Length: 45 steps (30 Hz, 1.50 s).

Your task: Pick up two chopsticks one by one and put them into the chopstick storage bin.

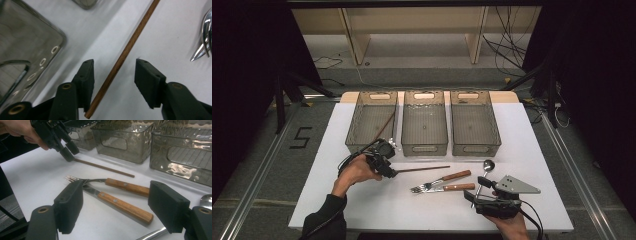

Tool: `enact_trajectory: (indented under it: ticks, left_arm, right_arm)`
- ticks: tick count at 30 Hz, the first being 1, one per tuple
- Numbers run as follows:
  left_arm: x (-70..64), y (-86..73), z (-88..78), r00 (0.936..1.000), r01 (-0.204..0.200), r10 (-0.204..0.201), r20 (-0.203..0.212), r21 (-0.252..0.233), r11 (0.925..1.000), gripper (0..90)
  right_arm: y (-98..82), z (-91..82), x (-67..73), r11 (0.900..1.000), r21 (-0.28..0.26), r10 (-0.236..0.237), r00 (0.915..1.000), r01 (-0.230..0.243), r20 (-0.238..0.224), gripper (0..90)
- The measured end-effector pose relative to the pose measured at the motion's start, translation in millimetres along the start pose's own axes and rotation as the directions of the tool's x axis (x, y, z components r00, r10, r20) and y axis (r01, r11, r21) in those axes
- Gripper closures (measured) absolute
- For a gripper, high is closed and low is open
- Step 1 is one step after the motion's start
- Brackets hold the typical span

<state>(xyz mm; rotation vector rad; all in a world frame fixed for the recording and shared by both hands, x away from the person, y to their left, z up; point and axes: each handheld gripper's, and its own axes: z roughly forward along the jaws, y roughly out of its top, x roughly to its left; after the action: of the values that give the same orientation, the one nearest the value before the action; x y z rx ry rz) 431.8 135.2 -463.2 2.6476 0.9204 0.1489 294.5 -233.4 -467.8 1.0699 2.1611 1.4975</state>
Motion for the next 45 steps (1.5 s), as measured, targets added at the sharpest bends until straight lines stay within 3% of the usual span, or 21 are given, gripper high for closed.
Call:
enact_trajectory:
  ticks: [8, 17, 21, 24, 27, 31, 32, 39, 42, 43, 45]
  left_arm:
    - [1.7, 1.1, 3.7, 1.0000, -0.002, 0.002, -0.001, 0.018, 0.9998, 61.8]
    - [-7.3, 2.4, 3.6, 0.9965, -0.084, 0.084, -0.003, 0.035, 0.9959, 73.9]
    - [-9.6, 1.4, 3.6, 0.9893, -0.146, 0.146, 0.004, 0.031, 0.9888, 79.2]
    - [-10.3, 1.3, 3.6, 0.9866, -0.163, 0.163, 0.005, 0.028, 0.9862, 81.0]
    - [-11.3, 1.2, 3.0, 0.9766, -0.215, 0.215, 0.009, 0.038, 0.9758, 82.2]
    - [-14.5, 1.3, 2.8, 0.9694, -0.246, 0.245, 0.015, 0.043, 0.9684, 83.6]
    - [-14.1, 1.6, 2.0, 0.9640, -0.266, 0.265, 0.018, 0.053, 0.9625, 83.8]
    - [-18.2, 1.5, 0.9, 0.9636, -0.267, 0.266, 0.026, 0.044, 0.9627, 84.1]
    - [-18.5, 1.5, -0.4, 0.9675, -0.252, 0.252, 0.026, 0.030, 0.9672, 84.1]
    - [-17.3, 1.3, -1.5, 0.9646, -0.263, 0.262, 0.033, 0.036, 0.9642, 84.1]
    - [-17.9, -0.1, -3.3, 0.9678, -0.251, 0.250, 0.029, 0.024, 0.9678, 84.1]
  right_arm:
    - [0.0, 0.2, -0.3, 1.000, 0.001, 0.001, 1.0000, -0.001, 0.001, 29.0]
    - [0.2, 0.1, -0.1, 1.000, 0.002, 0.000, 1.0000, 0.000, 0.002, 29.1]
    - [0.1, 0.2, -0.2, 1.000, 0.005, -0.001, 1.0000, 0.001, 0.002, 29.1]
    - [-0.1, 0.5, -0.3, 1.000, 0.005, -0.001, 1.0000, 0.001, 0.002, 29.1]
    - [0.0, 0.6, -0.3, 1.000, 0.006, 0.000, 1.0000, 0.000, 0.002, 29.1]
    - [-0.1, 0.9, -0.3, 1.000, 0.008, -0.001, 1.0000, 0.001, 0.002, 29.1]
    - [-0.1, 0.9, -0.2, 1.000, 0.009, -0.001, 1.0000, 0.001, 0.002, 29.1]
    - [0.1, 0.3, -0.5, 1.000, 0.010, 0.000, 1.0000, 0.000, 0.003, 29.1]
    - [0.0, 0.5, -0.5, 1.000, 0.009, -0.001, 1.0000, 0.001, 0.003, 29.2]
    - [0.0, 0.6, -0.3, 1.000, 0.010, 0.000, 1.0000, 0.000, 0.003, 29.2]
    - [0.0, 0.5, -0.3, 1.000, 0.010, -0.001, 1.0000, 0.001, 0.004, 29.4]
